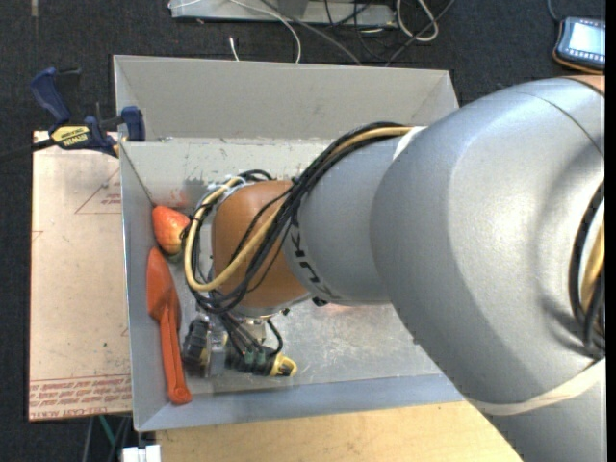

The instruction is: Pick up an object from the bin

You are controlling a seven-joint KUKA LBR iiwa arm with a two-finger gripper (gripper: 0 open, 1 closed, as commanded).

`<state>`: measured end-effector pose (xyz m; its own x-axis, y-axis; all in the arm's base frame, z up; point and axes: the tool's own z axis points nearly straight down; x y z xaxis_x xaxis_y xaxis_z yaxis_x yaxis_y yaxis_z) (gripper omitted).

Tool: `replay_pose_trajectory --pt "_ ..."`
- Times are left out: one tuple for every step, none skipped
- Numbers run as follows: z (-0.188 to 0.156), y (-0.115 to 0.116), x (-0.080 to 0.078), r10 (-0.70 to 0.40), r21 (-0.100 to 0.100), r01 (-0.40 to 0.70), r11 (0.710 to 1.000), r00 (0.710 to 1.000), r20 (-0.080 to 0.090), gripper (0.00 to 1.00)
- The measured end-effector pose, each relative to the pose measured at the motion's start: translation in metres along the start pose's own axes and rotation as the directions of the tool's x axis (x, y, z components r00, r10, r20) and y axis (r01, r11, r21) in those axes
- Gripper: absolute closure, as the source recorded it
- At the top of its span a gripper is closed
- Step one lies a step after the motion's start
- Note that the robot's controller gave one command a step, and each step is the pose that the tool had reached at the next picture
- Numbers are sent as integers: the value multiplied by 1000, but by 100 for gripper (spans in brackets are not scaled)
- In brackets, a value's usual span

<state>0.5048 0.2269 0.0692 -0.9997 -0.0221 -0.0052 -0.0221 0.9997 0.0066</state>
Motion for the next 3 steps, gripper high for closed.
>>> replay_pose_trajectory --pt "0 0 0 1 0 -1 1000 1000 0 100" --pt "-1 0 0 1 0 -1 1000 1000 0 100" --pt "-28 -1 3 1 4 -1 1000 1000 -12 100"
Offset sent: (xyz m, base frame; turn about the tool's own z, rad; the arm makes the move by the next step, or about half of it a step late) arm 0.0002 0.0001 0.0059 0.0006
